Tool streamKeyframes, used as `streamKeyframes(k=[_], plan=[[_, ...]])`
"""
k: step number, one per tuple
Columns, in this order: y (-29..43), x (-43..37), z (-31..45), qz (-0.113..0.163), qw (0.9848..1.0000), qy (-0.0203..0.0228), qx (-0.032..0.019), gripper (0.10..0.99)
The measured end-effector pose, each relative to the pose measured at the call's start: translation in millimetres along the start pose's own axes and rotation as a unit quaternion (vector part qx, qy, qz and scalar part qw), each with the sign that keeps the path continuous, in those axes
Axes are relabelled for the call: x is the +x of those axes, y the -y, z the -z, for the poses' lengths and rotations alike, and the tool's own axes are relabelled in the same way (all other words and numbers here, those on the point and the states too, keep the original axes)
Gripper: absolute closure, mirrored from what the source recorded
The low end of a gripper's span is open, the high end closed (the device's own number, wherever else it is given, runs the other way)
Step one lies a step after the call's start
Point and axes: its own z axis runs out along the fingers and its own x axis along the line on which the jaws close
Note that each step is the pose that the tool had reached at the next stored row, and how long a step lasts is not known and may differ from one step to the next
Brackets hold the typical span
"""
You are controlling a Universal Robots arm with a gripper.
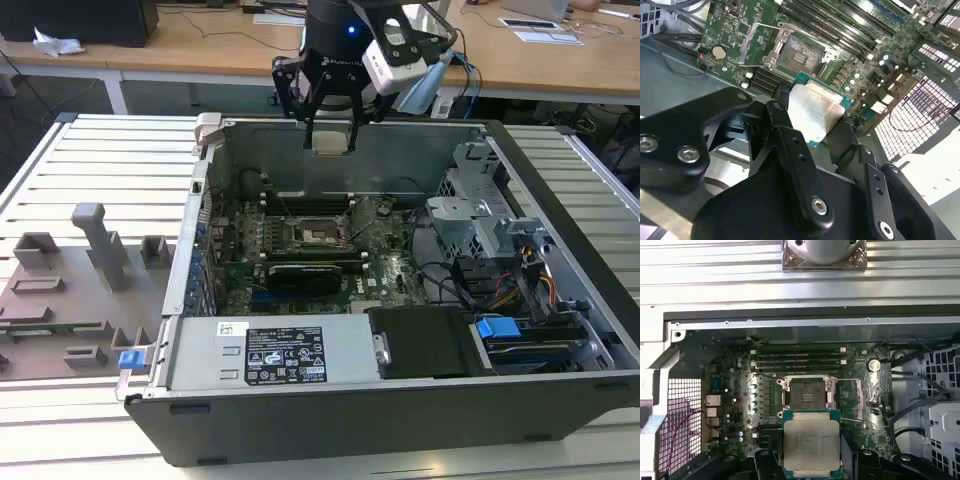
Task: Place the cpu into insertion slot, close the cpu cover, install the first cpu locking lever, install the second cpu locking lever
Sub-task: 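Place the cpu into insertion slot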
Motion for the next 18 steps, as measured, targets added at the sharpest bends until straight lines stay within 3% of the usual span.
streamKeyframes(k=[2,14,18], plan=[[0.8,-0.2,-8.4,0.000,1.0000,0.0001,0.0002,0.541],[2.8,-0.6,-31.2,0.000,1.0000,0.0001,0.0003,0.541],[3.3,-0.8,-40.9,0.000,1.0000,0.0002,0.0031,0.541]])
